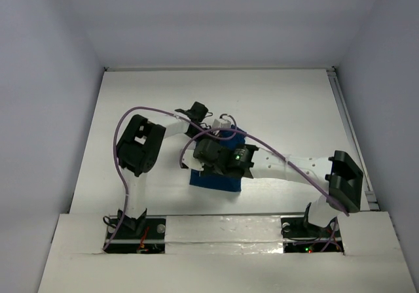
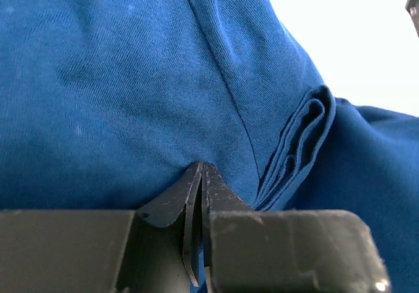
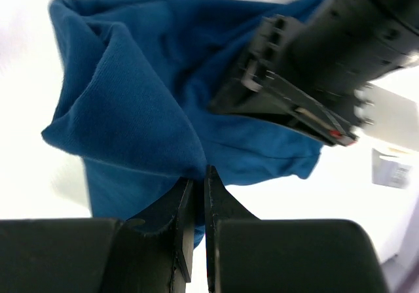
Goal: Fold and stack the t-shirts
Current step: Fold the long partially folded tshirt into a neat square
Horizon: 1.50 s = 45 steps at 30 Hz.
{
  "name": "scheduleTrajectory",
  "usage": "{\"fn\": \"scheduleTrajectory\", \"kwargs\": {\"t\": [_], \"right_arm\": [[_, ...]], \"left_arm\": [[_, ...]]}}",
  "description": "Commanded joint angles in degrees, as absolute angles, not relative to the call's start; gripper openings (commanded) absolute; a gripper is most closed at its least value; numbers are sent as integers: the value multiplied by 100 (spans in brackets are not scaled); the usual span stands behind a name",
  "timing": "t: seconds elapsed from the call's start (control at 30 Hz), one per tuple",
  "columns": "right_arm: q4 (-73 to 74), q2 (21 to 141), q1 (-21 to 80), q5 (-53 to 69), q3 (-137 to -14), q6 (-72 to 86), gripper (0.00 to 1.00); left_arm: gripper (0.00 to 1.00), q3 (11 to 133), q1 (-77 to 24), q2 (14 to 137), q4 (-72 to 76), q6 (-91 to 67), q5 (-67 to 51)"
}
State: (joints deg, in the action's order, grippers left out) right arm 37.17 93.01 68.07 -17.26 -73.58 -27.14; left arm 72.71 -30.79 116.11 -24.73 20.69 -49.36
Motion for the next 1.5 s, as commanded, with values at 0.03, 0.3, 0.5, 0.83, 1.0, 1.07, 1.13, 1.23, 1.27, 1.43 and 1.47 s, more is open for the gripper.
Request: {"fn": "scheduleTrajectory", "kwargs": {"t": [0.03,0.3,0.5,0.83,1.0,1.07,1.13,1.23,1.27,1.43,1.47], "right_arm": [[3683,9026,6855,-2118,-7603,-2751,0],[3630,9044,6855,-2355,-7646,-2874,0],[3647,9053,6855,-2312,-7725,-2874,0],[3577,9035,6855,-2294,-7708,-2909,0],[3516,9044,6741,-2276,-7708,-2979,0],[3498,9061,6688,-2276,-7717,-3006,0],[3454,9062,6619,-2276,-7752,-3058,0],[3428,9132,6478,-2224,-7883,-3120,0],[3428,9167,6417,-2189,-7927,-3129,0],[3393,9334,6311,-2180,-8094,-3252,0],[3393,9369,6311,-2171,-8130,-3269,0]], "left_arm": [[0,7135,-3208,11787,-3797,2680,-4386],[0,8357,-2672,11426,-3691,2198,-4095],[0,9193,-2408,11364,-3709,2039,-4174],[0,8913,-2285,11970,-3516,2048,-3902],[0,8587,-2285,12120,-3393,2092,-3929],[0,8473,-2285,12146,-3357,2127,-3859],[0,8420,-2285,12181,-3418,2232,-3832],[0,8289,-2285,12138,-3480,2320,-3885],[0,8192,-2285,12112,-3472,2373,-3911],[0,7867,-2347,11945,-3437,2434,-3990],[0,7771,-2399,11936,-3445,2461,-3999]]}}
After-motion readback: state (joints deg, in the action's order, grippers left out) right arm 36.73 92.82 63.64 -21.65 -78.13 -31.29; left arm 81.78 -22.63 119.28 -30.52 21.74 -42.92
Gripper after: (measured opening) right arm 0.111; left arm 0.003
